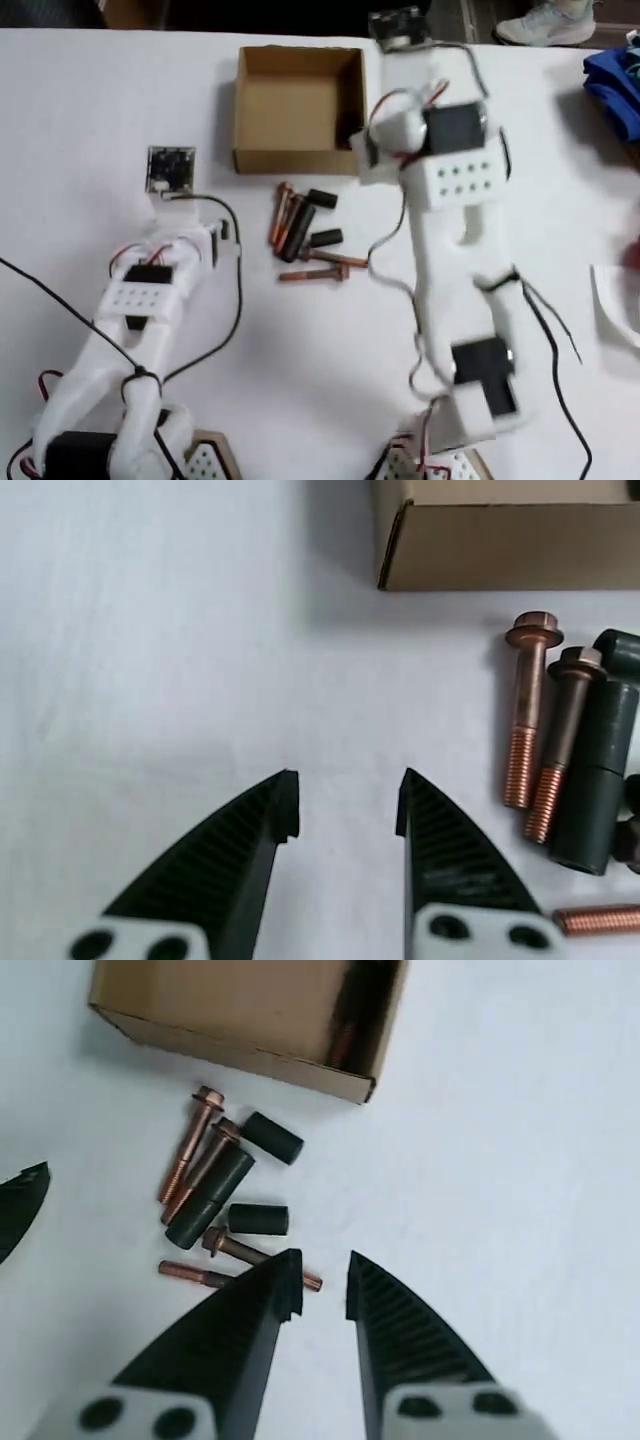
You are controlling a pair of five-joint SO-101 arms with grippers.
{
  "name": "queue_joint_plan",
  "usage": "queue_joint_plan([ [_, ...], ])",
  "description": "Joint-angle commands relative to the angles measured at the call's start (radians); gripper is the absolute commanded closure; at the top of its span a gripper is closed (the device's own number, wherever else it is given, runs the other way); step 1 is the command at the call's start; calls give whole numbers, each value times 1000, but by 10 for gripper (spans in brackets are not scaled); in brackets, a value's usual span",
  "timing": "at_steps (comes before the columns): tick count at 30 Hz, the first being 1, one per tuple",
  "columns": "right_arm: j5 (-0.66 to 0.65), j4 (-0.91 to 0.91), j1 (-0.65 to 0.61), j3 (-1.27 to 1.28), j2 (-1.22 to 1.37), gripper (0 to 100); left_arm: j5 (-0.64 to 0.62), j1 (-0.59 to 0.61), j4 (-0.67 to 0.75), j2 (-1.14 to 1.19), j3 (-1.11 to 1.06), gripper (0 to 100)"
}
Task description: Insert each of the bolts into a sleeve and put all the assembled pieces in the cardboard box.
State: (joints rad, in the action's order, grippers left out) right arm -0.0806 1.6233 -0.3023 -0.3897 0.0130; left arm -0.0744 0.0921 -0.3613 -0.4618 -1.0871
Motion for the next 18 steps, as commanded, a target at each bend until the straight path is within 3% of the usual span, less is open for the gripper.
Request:
queue_joint_plan([
  [1, -12, -265, -53, 377, -213, 921, 3, 3, 3, -40, 12, 819],
  [5, -133, -702, -47, 801, -363, 921, 3, 3, 3, -40, 10, 819],
  [7, -167, -835, -36, 899, -360, 921, 3, 3, 3, -40, 10, 819],
  [13, -166, -875, -47, 859, -142, 920, 3, 3, 3, -40, 10, 819],
  [18, -166, -831, -90, 671, 128, 913, 3, 3, 3, -40, 10, 819],
])
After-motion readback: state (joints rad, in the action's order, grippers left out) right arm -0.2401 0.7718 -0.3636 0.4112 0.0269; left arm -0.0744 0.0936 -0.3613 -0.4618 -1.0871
